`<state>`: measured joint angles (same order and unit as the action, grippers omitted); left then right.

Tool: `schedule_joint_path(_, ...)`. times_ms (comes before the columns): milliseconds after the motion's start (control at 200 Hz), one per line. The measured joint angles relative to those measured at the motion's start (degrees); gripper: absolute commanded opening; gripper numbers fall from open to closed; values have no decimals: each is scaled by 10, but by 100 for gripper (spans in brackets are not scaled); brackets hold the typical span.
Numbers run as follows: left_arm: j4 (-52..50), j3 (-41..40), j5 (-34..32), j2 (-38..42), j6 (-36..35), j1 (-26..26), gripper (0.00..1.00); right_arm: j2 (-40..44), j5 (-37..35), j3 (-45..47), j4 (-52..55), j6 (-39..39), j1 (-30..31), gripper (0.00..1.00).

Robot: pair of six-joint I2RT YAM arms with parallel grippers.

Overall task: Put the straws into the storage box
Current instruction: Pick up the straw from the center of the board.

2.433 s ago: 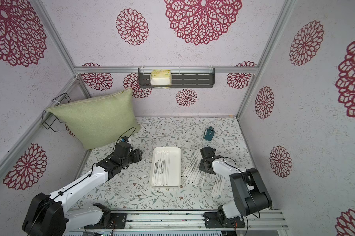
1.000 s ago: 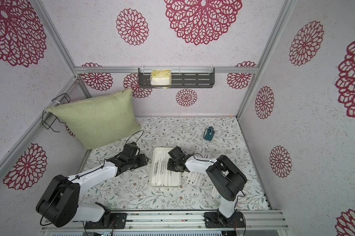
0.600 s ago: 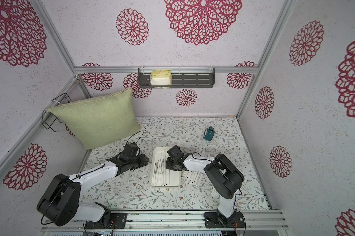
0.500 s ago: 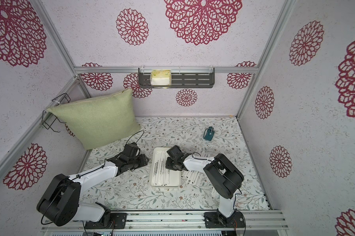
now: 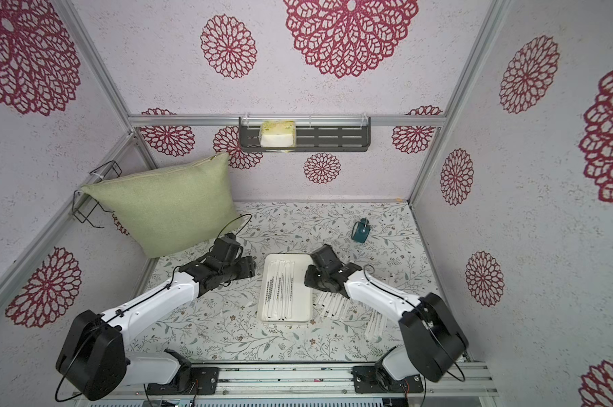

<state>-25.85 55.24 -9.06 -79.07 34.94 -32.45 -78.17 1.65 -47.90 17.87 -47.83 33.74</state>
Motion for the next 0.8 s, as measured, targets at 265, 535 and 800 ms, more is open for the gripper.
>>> schedule_joint_path(265, -6, 72, -28, -74, -36, -116, 72, 41, -49, 104, 66, 52, -156, 37)
schedule_joint_path(535, -1, 64, -22, -103, -34, -115, 71, -4, -45, 111, 31, 68, -156, 37)
schedule_joint_path(800, 2, 53, -25, -103, -33, -112, 69, -26, -51, 110, 3, 83, -156, 17)
